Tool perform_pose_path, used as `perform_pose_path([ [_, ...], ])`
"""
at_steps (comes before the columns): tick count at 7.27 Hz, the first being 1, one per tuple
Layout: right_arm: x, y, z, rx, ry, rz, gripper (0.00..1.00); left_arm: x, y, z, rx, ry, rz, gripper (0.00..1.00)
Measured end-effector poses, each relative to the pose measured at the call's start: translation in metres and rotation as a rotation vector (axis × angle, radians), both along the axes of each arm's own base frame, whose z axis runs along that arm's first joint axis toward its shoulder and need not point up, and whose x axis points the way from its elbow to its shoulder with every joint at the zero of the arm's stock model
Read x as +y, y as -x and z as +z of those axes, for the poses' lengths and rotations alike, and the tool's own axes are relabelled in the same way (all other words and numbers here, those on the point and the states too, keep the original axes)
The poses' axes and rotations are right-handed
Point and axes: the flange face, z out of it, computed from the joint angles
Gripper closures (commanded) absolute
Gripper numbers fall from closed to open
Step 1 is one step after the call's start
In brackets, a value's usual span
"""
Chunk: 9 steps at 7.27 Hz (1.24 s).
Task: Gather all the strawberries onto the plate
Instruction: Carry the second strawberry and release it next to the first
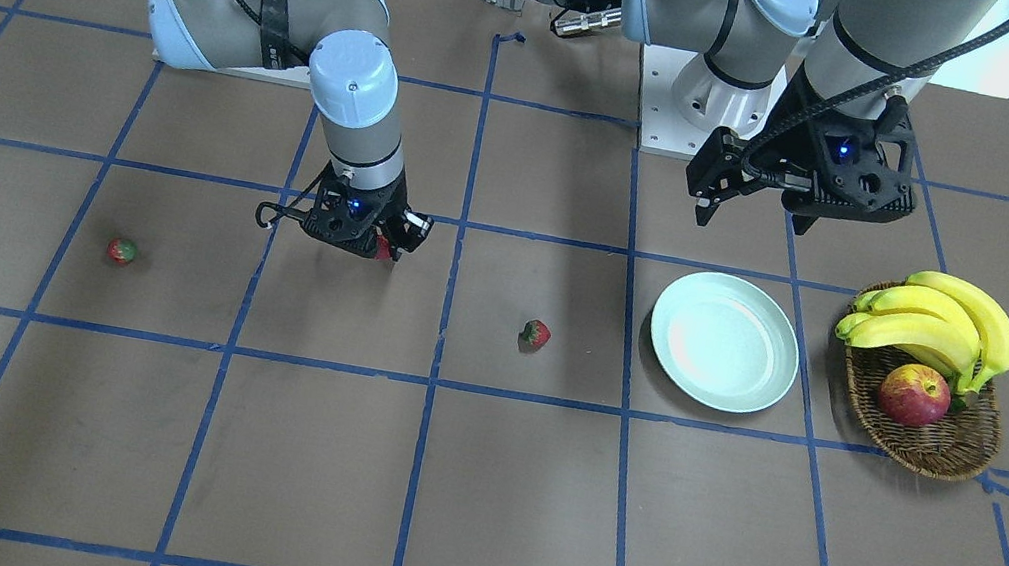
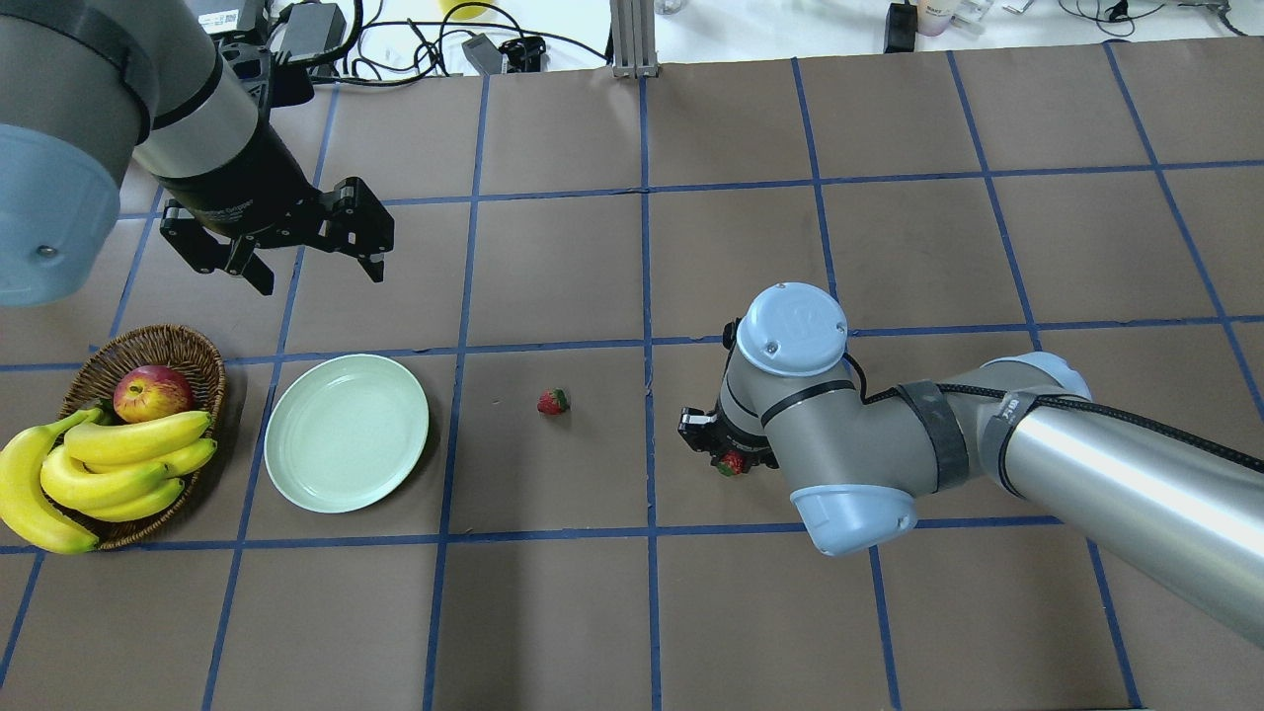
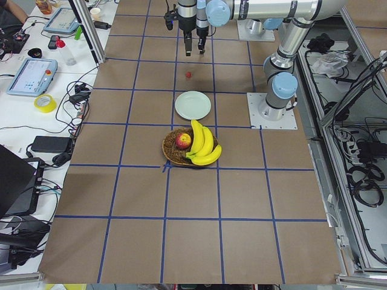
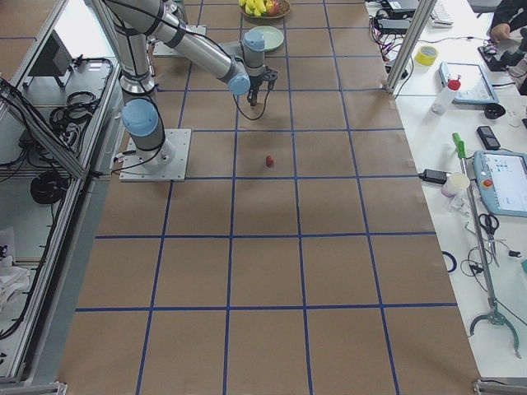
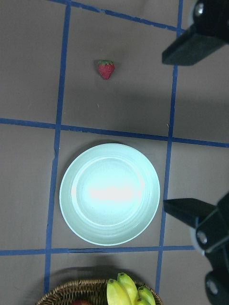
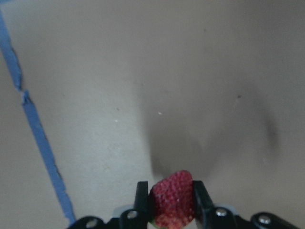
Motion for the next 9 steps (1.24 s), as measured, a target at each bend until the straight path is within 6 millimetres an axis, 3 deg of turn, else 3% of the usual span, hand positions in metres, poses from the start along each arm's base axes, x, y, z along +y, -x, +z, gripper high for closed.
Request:
perform_pose_path([
  [2, -0.043, -0.046, 0.061, -0.027, -0.003, 0.052, 0.99, 0.001, 0.002, 0.003, 0.002, 0.005, -0.003, 0.00],
  [3, -0.050, -0.080, 0.068, -0.027, -0.014, 0.106, 0.94, 0.001, 0.002, 0.003, 0.001, 0.006, -0.004, 0.00],
  [4, -0.047, -0.113, 0.057, -0.023, -0.022, 0.173, 0.93, 0.002, 0.002, 0.004, 0.000, 0.009, -0.004, 0.00],
  [6, -0.037, -0.144, 0.036, -0.027, -0.021, 0.270, 0.88, 0.003, 0.003, 0.006, 0.002, 0.013, -0.007, 0.00],
  [7, -0.036, -0.148, 0.030, -0.030, -0.014, 0.322, 0.75, 0.003, 0.004, 0.007, 0.001, 0.014, -0.008, 0.00],
  [8, -0.037, -0.151, 0.022, -0.035, -0.004, 0.355, 0.49, 0.003, 0.004, 0.007, 0.000, 0.016, -0.008, 0.00],
  [9, -0.039, -0.153, 0.014, -0.039, 0.007, 0.368, 0.01, 0.003, 0.004, 0.008, -0.001, 0.016, -0.009, 0.00],
])
